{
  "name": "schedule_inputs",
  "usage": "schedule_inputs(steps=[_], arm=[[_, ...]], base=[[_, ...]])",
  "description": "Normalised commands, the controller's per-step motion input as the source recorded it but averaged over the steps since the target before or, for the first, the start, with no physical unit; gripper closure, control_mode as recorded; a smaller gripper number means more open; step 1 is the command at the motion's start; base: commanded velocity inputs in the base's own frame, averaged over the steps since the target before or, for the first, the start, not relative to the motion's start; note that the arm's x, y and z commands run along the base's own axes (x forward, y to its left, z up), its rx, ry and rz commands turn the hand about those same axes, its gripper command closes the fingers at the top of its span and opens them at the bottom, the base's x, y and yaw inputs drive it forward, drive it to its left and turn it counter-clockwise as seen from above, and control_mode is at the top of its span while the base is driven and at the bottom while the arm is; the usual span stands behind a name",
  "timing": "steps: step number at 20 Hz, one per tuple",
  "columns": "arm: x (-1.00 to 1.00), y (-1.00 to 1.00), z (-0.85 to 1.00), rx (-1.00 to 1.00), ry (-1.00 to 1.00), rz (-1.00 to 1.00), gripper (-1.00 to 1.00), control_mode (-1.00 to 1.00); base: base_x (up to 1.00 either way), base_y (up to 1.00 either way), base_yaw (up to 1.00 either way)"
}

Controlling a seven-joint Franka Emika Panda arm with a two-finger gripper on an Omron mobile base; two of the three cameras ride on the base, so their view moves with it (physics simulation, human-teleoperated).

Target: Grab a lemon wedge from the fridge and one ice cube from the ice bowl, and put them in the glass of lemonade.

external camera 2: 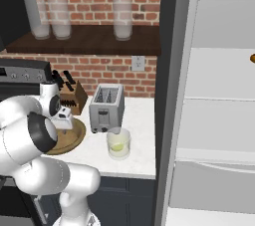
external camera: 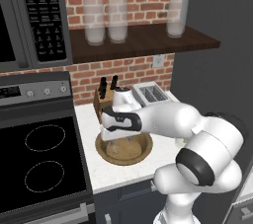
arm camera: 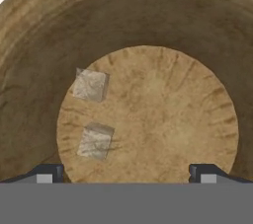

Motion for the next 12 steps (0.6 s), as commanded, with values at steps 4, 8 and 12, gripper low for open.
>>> schedule_inputs(steps=[4,8,12], arm=[[0.0,0.03,-0.06,0.0,0.0,0.0,-1.0,-1.0],[0.0,0.06,0.0,0.0,0.0,0.0,-1.0,-1.0],[0.0,0.01,-0.07,0.0,0.0,0.0,-1.0,-1.0]], base=[[0.0,0.0,0.0],[0.0,0.0,0.0],[0.0,0.0,0.0]])
